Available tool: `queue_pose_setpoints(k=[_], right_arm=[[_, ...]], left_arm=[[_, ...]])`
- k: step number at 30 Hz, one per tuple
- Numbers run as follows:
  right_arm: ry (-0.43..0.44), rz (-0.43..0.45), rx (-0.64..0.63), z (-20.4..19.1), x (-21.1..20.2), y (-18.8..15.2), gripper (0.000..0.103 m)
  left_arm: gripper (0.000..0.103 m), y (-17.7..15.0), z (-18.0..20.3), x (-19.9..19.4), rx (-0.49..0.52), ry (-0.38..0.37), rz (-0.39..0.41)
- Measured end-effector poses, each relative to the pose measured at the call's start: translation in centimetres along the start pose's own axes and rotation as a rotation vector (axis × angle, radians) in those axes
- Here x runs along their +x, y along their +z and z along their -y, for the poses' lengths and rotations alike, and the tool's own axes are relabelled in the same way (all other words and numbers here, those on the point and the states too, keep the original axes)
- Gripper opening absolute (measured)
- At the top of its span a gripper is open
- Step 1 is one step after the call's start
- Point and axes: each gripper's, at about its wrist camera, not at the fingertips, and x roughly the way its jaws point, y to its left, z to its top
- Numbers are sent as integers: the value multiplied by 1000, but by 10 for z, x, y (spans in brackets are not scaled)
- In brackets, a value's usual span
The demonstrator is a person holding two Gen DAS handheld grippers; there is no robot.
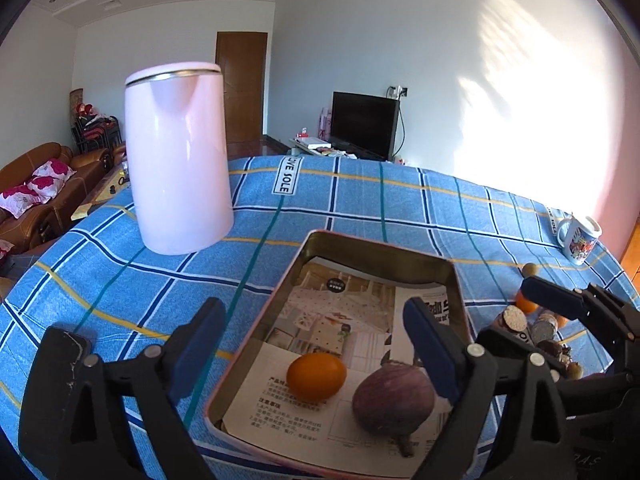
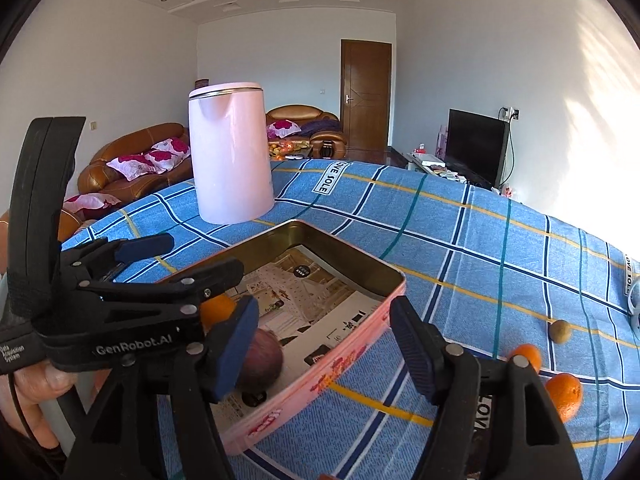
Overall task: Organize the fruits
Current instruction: 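Carry both fruits over the open tin and open both tools to drop them in, then withdraw both tools from the tin back toward the fruit group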
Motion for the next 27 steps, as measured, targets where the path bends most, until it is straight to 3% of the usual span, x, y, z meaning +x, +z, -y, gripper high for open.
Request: queue_pose_setpoints(k=[8,12,18,21,27], right_arm=[[-176,35,65,64,-68,-41,70],[-277,-13,146,108,-87,-67,70],[-231,-103,178,126,-82,-90,70],[-160,-149,189,127,-75,-95,58],[-123,-246,138,118,-59,-102,45]], left_arm=[[98,-1,54,-21,78,-105,47],[98,-10,88,-17,124,-161,19],[98,-27,130,-7,185,-198,-44],[98,-31,143,-5,217,-207,-60],[98,-35,158,0,251,-235,-90]])
